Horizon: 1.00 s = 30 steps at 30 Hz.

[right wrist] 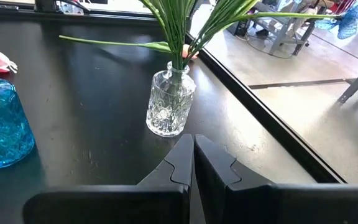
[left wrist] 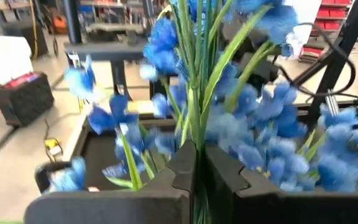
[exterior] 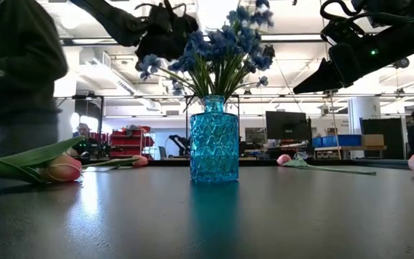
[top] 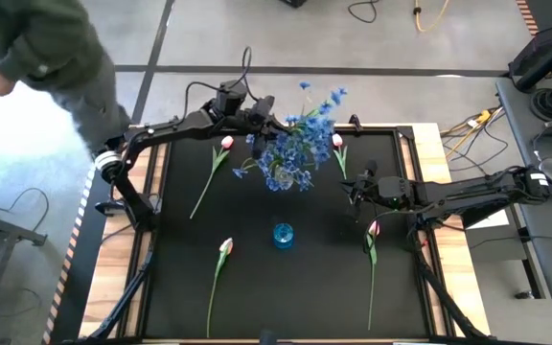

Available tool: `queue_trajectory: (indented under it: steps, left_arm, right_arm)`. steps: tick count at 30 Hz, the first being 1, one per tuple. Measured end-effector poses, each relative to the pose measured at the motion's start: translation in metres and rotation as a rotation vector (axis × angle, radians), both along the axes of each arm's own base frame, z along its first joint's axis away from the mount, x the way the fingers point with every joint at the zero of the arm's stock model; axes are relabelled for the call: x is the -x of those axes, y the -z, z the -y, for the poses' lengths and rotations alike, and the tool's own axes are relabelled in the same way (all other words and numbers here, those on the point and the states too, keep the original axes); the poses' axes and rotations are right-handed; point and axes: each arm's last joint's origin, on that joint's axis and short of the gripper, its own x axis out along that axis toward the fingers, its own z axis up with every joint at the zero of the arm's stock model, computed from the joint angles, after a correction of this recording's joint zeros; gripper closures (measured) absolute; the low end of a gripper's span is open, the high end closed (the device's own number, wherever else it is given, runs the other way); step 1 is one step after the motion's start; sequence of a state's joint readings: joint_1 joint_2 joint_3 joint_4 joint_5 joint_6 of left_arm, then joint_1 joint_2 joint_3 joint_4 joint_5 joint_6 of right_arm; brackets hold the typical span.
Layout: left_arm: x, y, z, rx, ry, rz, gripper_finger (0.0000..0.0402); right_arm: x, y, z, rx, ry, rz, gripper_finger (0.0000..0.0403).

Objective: Sort flowers into vase by color
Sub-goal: Put the blue flowers into the transparent vase

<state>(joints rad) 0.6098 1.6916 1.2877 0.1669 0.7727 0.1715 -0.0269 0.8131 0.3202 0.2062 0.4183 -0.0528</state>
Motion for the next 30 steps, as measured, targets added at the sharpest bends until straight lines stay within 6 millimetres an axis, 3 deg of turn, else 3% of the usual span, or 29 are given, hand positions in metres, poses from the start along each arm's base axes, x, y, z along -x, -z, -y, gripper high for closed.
queue_trajectory:
  steps: [14,19,26,30]
  left_arm:
    - [0.03,-0.047,0.006,-0.086,-0.017,0.124,0.04]
    - [0.03,-0.045,0.006,-0.076,-0.006,0.119,0.04]
    - [0.012,-0.023,-0.004,-0.033,-0.002,0.101,0.0399]
    - [0.008,-0.023,-0.007,-0.012,-0.004,0.147,0.0381]
  right_arm:
    - [-0.003,-0.008,0.0,-0.011,0.004,0.092,0.0381]
    - [-0.003,-0.008,0.0,-0.031,0.009,0.107,0.0359]
    - [-0.003,-0.008,0.0,-0.033,0.008,0.108,0.0331]
    - [-0.003,-0.008,0.0,-0.034,0.009,0.105,0.0318]
